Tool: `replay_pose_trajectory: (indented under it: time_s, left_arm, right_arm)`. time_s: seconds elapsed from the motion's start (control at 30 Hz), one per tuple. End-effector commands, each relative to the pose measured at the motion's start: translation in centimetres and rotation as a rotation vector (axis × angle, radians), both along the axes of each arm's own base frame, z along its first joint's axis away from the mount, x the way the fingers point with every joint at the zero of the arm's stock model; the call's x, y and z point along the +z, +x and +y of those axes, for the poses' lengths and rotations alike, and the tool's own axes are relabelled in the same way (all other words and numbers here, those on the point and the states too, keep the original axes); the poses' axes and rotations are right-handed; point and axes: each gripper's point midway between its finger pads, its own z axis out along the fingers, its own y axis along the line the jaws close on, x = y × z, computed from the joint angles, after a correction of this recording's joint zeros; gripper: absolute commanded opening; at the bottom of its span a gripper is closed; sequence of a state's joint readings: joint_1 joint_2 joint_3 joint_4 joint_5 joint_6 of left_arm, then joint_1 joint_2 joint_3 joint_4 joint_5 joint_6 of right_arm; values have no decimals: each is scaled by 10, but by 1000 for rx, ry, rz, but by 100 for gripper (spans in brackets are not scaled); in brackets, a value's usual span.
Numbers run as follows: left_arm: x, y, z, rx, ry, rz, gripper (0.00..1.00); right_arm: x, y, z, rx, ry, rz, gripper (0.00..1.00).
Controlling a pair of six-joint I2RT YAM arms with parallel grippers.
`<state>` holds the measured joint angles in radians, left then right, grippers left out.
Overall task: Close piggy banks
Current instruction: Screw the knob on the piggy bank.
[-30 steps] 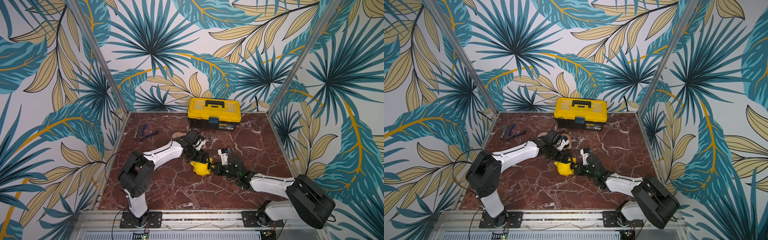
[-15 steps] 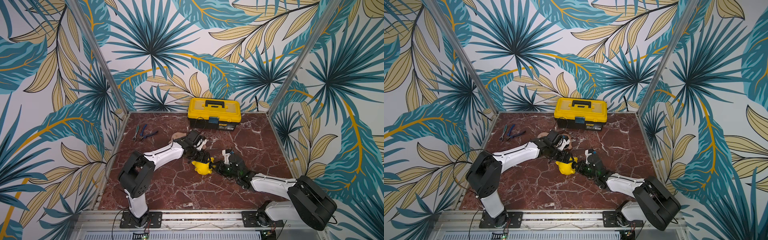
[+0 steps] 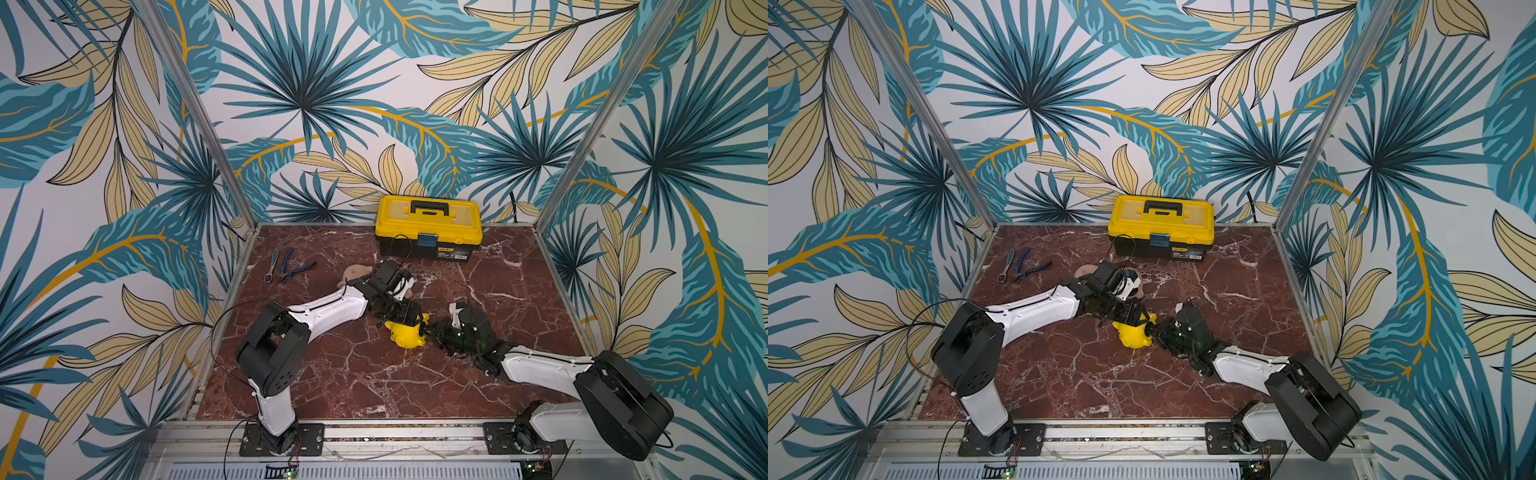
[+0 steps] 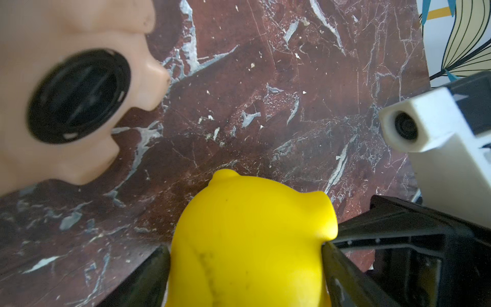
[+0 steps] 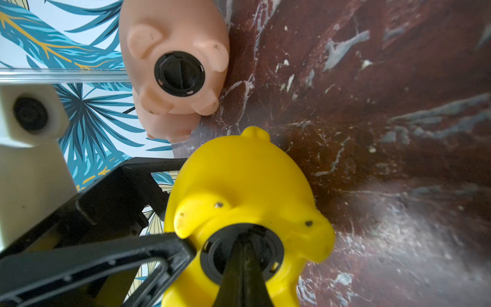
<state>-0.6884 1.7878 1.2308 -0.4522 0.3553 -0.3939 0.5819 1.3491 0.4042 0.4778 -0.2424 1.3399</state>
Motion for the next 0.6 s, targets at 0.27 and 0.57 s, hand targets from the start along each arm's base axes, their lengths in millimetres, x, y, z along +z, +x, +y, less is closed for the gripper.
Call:
replay_pose_trajectory:
  time_s: [0.27, 0.57]
  left_arm:
    - [-39, -45, 9, -69, 93, 122, 88]
    - [-38, -47, 8, -78, 83, 105, 88]
  right_arm:
    - [13, 27, -4, -155, 174, 26, 0]
    - [9, 30, -8, -209, 227, 73, 0]
